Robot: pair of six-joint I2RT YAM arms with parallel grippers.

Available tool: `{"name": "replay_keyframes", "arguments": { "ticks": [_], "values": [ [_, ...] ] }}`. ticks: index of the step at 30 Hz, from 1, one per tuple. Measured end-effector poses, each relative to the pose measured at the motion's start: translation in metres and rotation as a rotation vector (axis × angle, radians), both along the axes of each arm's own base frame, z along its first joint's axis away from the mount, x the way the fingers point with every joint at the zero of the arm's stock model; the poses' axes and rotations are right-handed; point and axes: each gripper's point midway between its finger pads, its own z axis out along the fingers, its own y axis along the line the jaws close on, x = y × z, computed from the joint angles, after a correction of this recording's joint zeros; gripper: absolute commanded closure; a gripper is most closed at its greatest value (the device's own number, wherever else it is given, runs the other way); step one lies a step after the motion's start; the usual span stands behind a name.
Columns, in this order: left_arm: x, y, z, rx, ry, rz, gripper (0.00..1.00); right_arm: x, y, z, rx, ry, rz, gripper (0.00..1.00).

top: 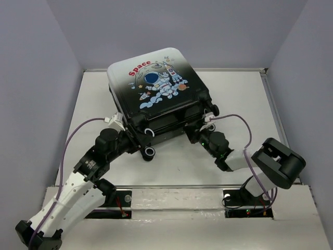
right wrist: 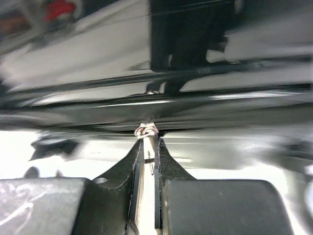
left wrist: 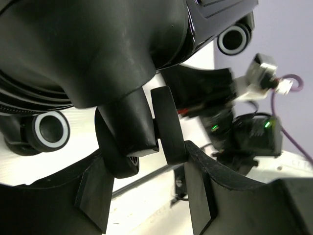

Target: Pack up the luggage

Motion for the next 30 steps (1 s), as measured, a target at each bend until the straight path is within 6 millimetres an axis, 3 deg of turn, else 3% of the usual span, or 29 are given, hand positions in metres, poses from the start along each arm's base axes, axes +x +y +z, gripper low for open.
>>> {"name": "replay_keyframes", "arguments": {
  "ticks": [5, 10, 18, 25, 30],
  "values": [
    [0.004, -0.024, 0.004, -0.067, 0.035, -0.071, 0.94, -0.072, 0.137, 0.008, -0.042, -0.049, 0.237, 0.93],
    [0.002, -0.037, 0.001, -0.093, 0.074, -0.115, 0.94, -0.098, 0.190, 0.002, -0.032, -0.046, 0.280, 0.93],
    [0.010, -0.039, 0.005, -0.093, 0.090, -0.093, 0.94, -0.095, 0.208, 0.003, 0.091, -0.039, 0.180, 0.93],
    [0.041, -0.031, 0.008, -0.065, 0.046, 0.062, 0.94, -0.056, 0.229, 0.017, 0.265, -0.017, -0.055, 0.93],
    [0.062, -0.040, 0.038, -0.147, -0.074, 0.130, 0.94, -0.042, 0.235, 0.040, 0.397, -0.006, -0.171, 0.93]
  ]
}}
